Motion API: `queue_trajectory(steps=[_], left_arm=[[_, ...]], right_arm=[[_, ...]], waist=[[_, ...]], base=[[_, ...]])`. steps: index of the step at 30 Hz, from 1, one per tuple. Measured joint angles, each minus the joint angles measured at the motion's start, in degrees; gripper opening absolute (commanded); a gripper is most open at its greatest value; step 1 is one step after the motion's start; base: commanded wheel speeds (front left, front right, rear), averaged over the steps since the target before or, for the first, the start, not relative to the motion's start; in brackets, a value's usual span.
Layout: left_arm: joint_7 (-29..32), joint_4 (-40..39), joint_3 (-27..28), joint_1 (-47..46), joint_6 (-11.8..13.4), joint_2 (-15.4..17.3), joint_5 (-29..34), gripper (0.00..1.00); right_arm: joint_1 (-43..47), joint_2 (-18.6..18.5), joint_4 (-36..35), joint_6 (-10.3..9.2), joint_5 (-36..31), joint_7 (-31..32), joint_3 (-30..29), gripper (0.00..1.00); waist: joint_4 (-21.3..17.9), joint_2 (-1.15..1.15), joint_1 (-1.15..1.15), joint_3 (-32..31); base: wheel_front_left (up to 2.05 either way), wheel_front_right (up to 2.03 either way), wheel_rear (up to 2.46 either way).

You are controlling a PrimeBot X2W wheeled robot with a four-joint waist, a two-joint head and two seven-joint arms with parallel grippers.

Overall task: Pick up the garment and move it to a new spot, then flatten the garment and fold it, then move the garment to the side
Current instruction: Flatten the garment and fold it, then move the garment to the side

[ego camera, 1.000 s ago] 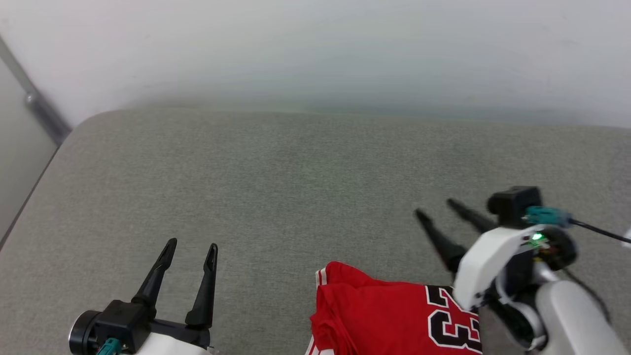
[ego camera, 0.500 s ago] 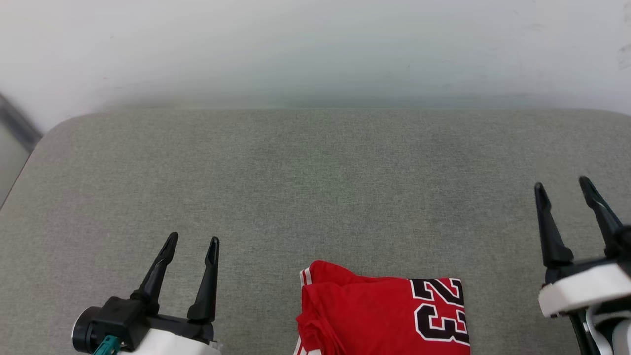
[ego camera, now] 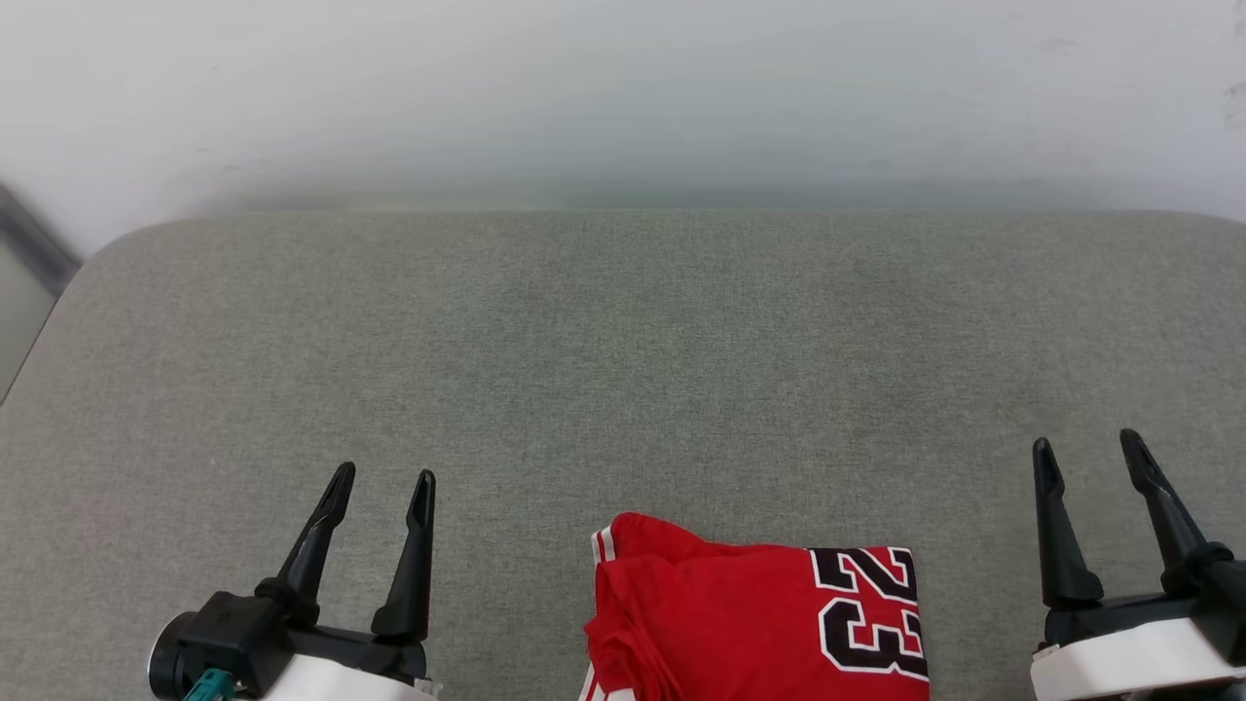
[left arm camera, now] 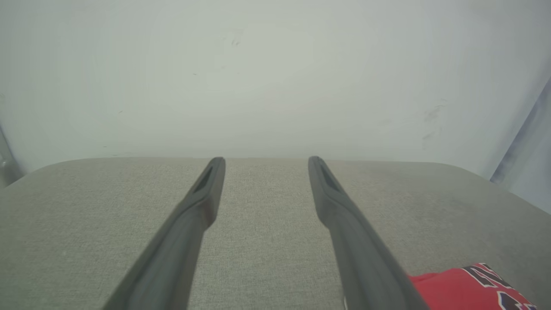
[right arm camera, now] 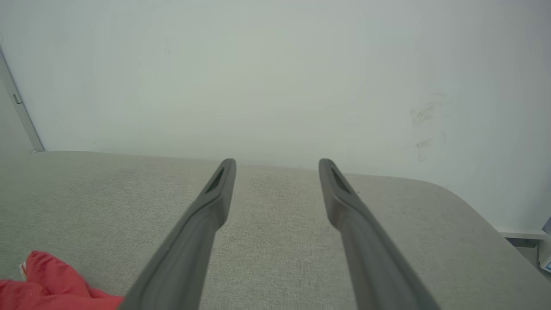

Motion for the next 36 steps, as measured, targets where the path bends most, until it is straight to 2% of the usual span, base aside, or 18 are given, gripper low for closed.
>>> queue_trajectory(steps=[8, 13, 16, 19, 21, 25, 31, 36], left_arm=[[-0.01, 0.47, -0.07, -0.26, 0.00, 0.13, -0.10, 1.00], [-0.01, 0.60, -0.40, -0.38, 0.00, 0.29, -0.14, 1.00], [0.00, 0.77, -0.64, -0.40, 0.00, 0.46, -0.13, 1.00], [0.00, 1.03, -0.90, -0.54, 0.00, 0.64, -0.14, 1.00], [-0.01, 1.03, -0.90, -0.74, 0.00, 0.78, -0.15, 1.00], [-0.01, 1.13, -1.31, -1.30, 0.00, 0.94, -0.13, 1.00], [0.00, 1.55, -2.46, -2.64, 0.00, 1.24, 0.10, 1.00], [-0.01, 1.72, -2.82, -3.49, 0.00, 1.53, 0.09, 1.00]], right_arm=[[0.18, 0.08, 0.42, 0.00, -0.21, 0.85, 0.74, 1.00], [0.60, -0.87, -0.11, 0.01, 1.23, 5.81, 2.59, 1.00], [1.45, -3.01, -0.65, 0.00, 4.46, 15.55, 4.82, 1.00], [2.58, -4.71, -2.26, -0.01, 10.23, 28.47, 6.88, 1.00], [3.72, -5.21, -3.75, 0.00, 13.77, 37.49, 7.22, 1.00], [4.65, -5.26, -6.25, -0.01, 14.92, 50.56, 5.03, 1.00], [3.89, -1.90, -5.67, -0.01, 13.11, 58.96, 3.61, 1.00], [2.33, 0.15, -2.53, -0.01, 13.78, 61.76, 4.12, 1.00]], waist=[[0.32, 0.00, 0.00, 0.15], [0.50, 0.00, 0.00, 0.45], [0.60, 0.00, 0.00, 0.79], [0.79, 0.00, 0.00, 1.12], [0.90, 0.00, 0.00, 1.48], [1.37, 0.00, 0.00, 2.39], [2.84, 0.00, 0.00, 4.05], [4.53, 0.00, 0.00, 5.51]], base=[[0.00, 0.00, 0.00], [0.00, 0.00, 0.00], [0.00, 0.00, 0.00], [0.00, 0.00, 0.00], [0.00, 0.00, 0.00], [0.00, 0.00, 0.00], [0.00, 0.00, 0.00], [0.00, 0.00, 0.00]])
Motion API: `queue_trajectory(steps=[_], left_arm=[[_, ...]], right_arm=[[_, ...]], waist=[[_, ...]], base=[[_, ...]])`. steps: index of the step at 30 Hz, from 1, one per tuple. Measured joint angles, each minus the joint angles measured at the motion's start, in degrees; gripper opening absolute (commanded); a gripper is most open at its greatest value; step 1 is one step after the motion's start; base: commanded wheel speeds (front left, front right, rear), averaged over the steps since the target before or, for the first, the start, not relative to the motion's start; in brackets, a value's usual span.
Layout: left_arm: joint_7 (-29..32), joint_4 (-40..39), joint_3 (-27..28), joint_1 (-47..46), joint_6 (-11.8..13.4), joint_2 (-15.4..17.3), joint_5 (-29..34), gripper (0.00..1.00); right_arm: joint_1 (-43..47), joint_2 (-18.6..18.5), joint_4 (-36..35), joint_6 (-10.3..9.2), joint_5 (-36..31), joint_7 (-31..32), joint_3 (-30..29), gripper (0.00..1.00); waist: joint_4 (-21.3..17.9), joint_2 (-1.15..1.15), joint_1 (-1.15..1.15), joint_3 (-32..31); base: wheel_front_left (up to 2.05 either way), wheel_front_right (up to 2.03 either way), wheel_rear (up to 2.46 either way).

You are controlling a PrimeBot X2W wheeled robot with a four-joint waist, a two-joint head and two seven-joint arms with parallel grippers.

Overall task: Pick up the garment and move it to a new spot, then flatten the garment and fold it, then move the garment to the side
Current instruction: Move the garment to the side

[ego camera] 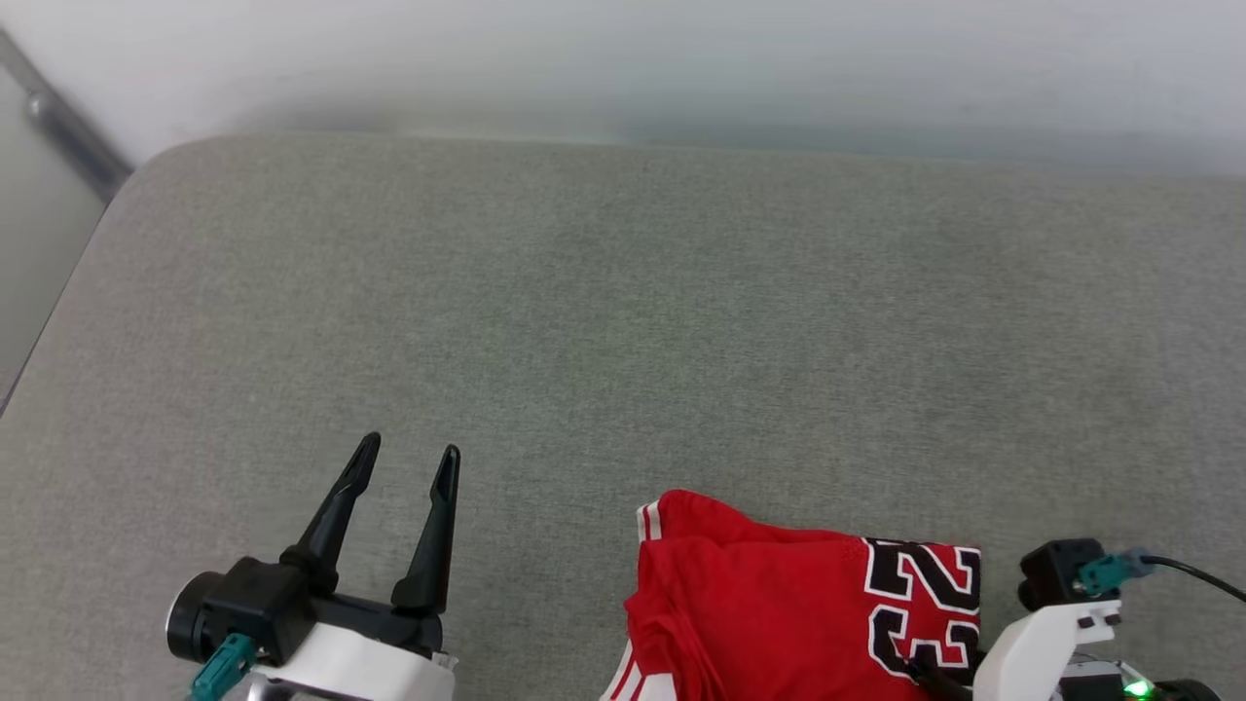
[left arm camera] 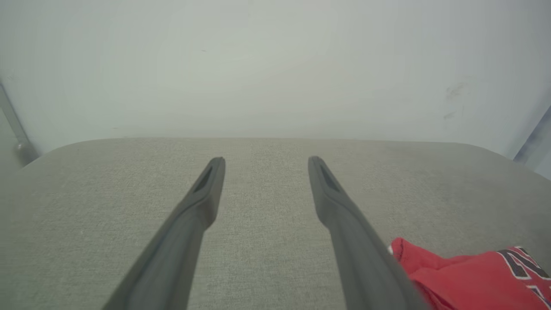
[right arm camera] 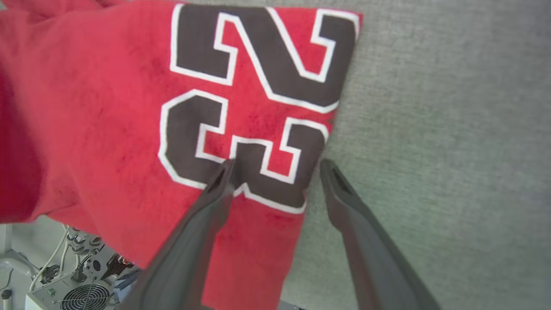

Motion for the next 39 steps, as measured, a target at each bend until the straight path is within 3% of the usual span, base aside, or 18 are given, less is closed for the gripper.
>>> queue_trajectory(steps=[12, 13, 14, 15, 24, 30, 39], left_arm=[[0.00, 0.20, -0.56, -2.07, 0.00, -0.05, 0.20, 1.00], [0.01, 0.32, -0.65, -2.09, 0.00, -0.10, 0.21, 1.00], [0.00, 0.44, -0.78, -2.11, 0.00, -0.14, 0.32, 1.00], [0.01, 0.57, -0.89, -2.13, 0.00, -0.20, 0.36, 1.00], [0.00, 0.90, -1.66, -1.85, 0.00, -0.79, -0.11, 1.00], [0.00, 0.37, -3.69, -1.87, 0.00, -1.18, 0.11, 1.00], [0.00, -1.11, -8.90, -5.27, 0.00, -1.41, 1.04, 1.00]], right_arm=[[-4.18, 0.54, 8.91, -0.10, -1.24, -1.22, 3.33, 1.00], [-4.44, 0.21, 9.48, -0.11, -1.61, -1.47, 4.07, 0.49], [-4.75, -0.24, 9.96, -0.12, -1.81, -1.85, 4.82, 0.20], [-5.09, -0.77, 10.40, -0.12, -2.18, -2.57, 5.64, 0.00], [-9.57, -6.15, 12.04, 0.18, -7.91, -7.65, 12.56, 0.00], [-15.86, -16.84, 8.88, 0.04, -14.41, -6.81, 18.55, 0.00], [-26.81, -32.87, 6.64, 0.02, -16.83, -5.16, 25.58, 0.00]], waist=[[2.65, 0.00, 0.00, 2.98], [2.75, 0.00, 0.00, 3.08], [2.83, 0.00, 0.00, 3.15], [2.85, 0.00, 0.00, 3.18], [0.45, 0.00, 0.00, 1.73], [-4.06, 0.00, 0.00, 1.47], [-12.94, 0.00, 0.00, 4.18]], base=[[0.00, 0.00, 0.00], [0.00, 0.00, 0.00], [0.00, 0.00, 0.00], [0.00, 0.00, 0.00], [0.00, 0.00, 0.00], [0.00, 0.00, 0.00], [0.00, 0.00, 0.00]])
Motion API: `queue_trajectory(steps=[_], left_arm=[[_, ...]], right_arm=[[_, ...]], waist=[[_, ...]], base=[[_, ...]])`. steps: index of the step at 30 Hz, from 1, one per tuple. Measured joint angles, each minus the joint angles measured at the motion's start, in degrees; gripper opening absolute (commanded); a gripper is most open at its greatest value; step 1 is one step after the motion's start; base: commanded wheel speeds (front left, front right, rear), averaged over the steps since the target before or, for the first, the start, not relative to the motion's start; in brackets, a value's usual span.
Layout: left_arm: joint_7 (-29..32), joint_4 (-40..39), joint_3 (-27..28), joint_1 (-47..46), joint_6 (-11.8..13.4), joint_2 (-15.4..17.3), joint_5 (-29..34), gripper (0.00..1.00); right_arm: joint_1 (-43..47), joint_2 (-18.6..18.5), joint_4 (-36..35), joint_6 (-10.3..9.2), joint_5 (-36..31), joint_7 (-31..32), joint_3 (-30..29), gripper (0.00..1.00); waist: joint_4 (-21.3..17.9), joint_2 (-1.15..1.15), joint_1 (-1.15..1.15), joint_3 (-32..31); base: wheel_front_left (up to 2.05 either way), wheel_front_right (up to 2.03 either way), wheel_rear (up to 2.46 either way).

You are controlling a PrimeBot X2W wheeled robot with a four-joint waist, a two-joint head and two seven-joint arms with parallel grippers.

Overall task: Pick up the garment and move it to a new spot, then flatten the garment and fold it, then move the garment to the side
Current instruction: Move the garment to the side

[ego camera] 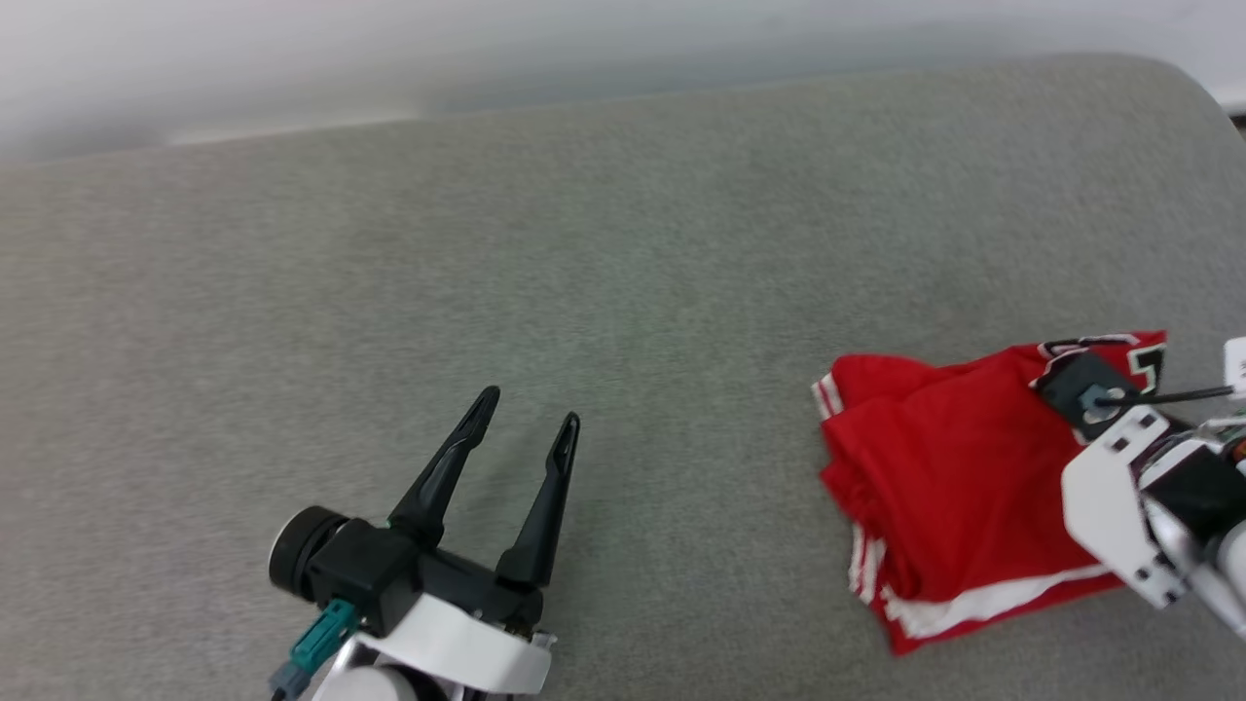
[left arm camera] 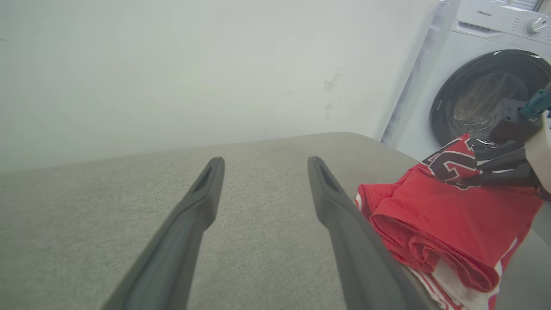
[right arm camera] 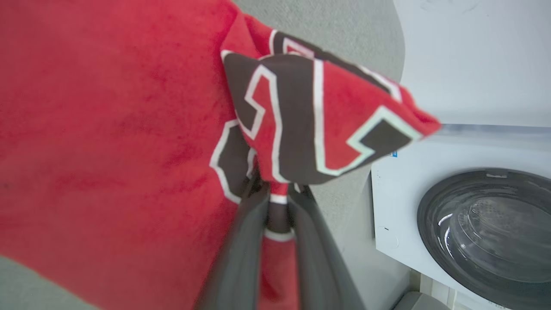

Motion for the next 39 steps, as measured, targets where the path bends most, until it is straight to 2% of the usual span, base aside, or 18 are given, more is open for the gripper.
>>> queue_trajectory(steps=[3, 6, 14, 21, 25, 26, 35, 36, 39], left_arm=[[0.00, -0.69, -1.65, -1.91, 0.00, 0.44, 0.49, 1.00], [0.00, -1.38, -2.80, -3.61, 0.00, 1.32, 0.87, 1.00], [0.00, -3.85, -4.20, -7.18, 0.00, 4.01, 1.62, 1.00], [0.00, -6.11, -4.55, -8.70, 0.00, 5.54, 2.35, 1.00], [0.00, -6.61, -4.27, -8.70, 0.00, 6.51, 2.54, 1.00], [0.00, -6.94, -4.02, -8.69, 0.00, 7.16, 2.85, 1.00], [0.00, -7.21, -3.97, -8.66, 0.00, 7.70, 2.87, 1.00], [0.00, -7.01, -4.02, -8.62, 0.00, 7.66, 2.82, 1.00], [0.00, -6.60, -3.87, -8.42, 0.00, 7.00, 2.30, 1.00]], right_arm=[[-3.12, -3.26, 1.63, 0.02, 0.08, -0.90, 0.12, 0.00], [-5.65, -4.83, 4.58, 0.02, -0.19, -2.71, -1.03, 0.00], [-10.71, -5.66, 14.90, 0.02, -3.39, -10.99, -6.75, 0.00], [-11.99, -6.01, 25.46, 0.02, -7.64, -19.56, -14.95, 0.00], [-13.06, -5.66, 29.92, 0.02, -9.80, -24.15, -19.31, 0.00], [-14.04, -4.49, 32.47, 0.03, -11.62, -27.11, -21.91, 0.00], [-15.85, -0.86, 37.35, 0.03, -17.36, -32.20, -29.21, 0.00], [-15.97, -0.56, 37.42, 0.03, -18.36, -32.89, -29.93, 1.00], [-16.37, 0.49, 37.62, 0.02, -19.92, -33.70, -31.06, 1.00]], waist=[[-2.46, 0.00, 0.00, 2.27], [-4.42, 0.00, 0.00, 5.03], [-7.94, 0.00, 0.01, 12.62], [-8.72, 0.00, 0.01, 17.46], [-8.40, 0.00, 0.01, 19.14], [-8.18, 0.00, 0.00, 19.98], [-7.73, 0.00, 0.00, 20.46], [-7.67, 0.00, 0.00, 20.20], [-7.47, 0.00, 0.00, 18.89]], base=[[0.00, 0.00, 0.00], [0.00, 0.00, 0.00], [0.00, 0.00, 0.00], [0.00, 0.00, 0.00], [0.00, 0.00, 0.00], [0.00, 0.00, 0.00], [0.00, 0.00, 0.00], [0.00, 0.00, 0.00], [0.00, 0.00, 0.00]])
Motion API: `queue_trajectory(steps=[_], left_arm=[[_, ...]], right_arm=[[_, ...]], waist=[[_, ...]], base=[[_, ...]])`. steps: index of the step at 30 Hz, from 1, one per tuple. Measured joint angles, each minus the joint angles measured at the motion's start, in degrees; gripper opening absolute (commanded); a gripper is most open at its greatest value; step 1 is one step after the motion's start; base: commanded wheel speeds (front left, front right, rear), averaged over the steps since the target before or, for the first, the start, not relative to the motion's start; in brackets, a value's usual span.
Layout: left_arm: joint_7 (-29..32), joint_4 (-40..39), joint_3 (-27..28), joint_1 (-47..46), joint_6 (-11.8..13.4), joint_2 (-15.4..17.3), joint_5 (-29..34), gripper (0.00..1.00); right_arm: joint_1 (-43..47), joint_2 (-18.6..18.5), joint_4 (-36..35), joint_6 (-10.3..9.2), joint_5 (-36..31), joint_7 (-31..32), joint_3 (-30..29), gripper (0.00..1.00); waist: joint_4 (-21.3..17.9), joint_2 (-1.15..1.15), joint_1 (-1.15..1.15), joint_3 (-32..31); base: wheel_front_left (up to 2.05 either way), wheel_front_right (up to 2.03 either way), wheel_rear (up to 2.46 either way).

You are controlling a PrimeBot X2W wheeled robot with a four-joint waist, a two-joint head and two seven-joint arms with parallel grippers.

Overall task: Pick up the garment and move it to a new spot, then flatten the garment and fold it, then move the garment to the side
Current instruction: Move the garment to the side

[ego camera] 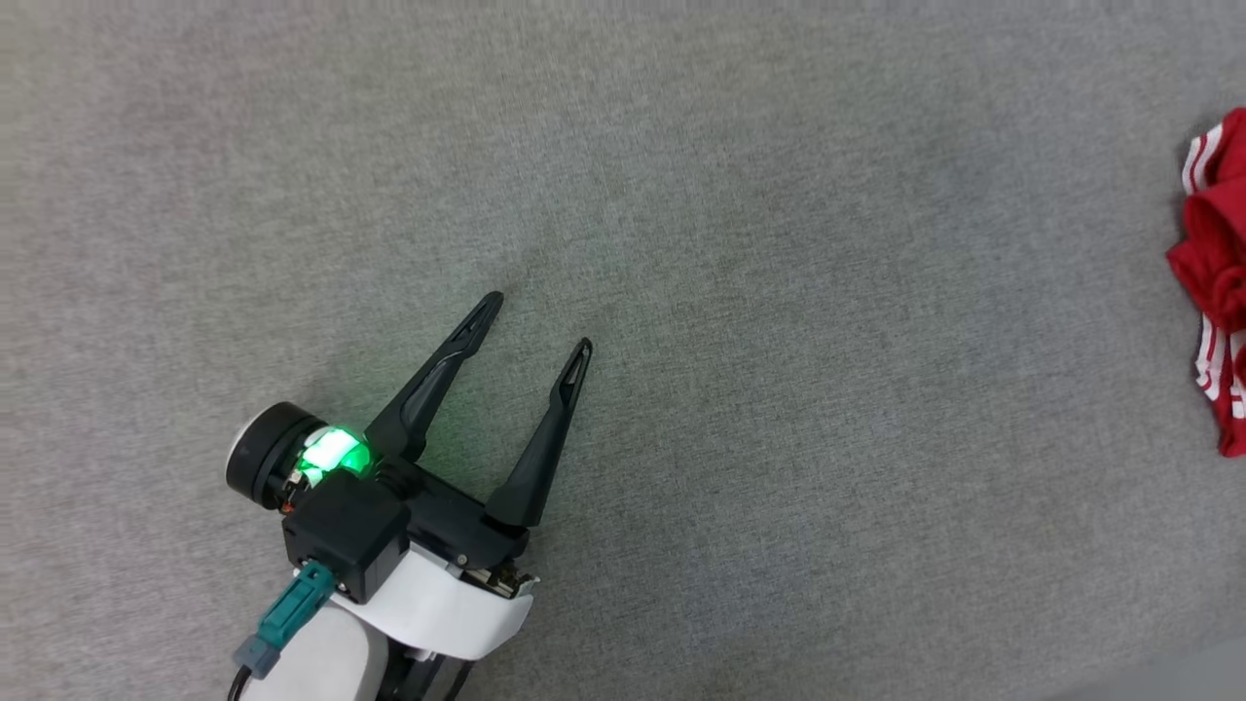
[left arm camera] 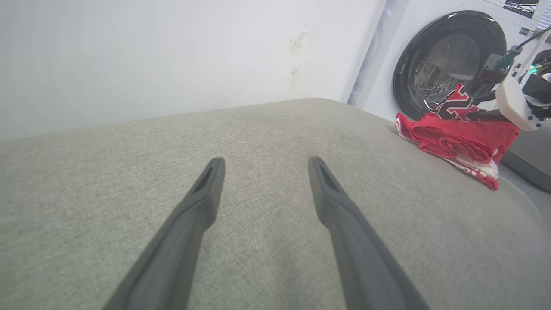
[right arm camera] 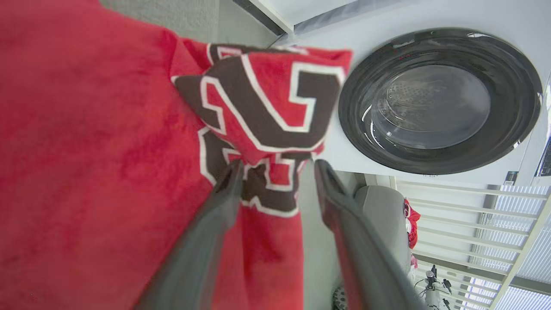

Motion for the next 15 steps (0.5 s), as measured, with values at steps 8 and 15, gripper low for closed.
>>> queue_trajectory(steps=[8, 15], left_arm=[[0.01, 2.86, 4.74, 2.40, 0.08, -3.91, -1.12, 1.00], [0.00, 4.81, 11.45, 6.03, 0.80, -6.28, -0.79, 1.00]], right_arm=[[-0.70, 4.15, -5.34, 0.00, 1.36, -5.16, -2.01, 1.00], [3.24, 10.38, -15.85, 0.00, 8.36, -10.23, -2.55, 1.00]], waist=[[1.32, 0.00, -0.01, -7.76], [3.61, 0.00, -0.01, -15.54]], base=[[0.00, 0.00, 0.00], [0.00, 0.00, 0.00]])
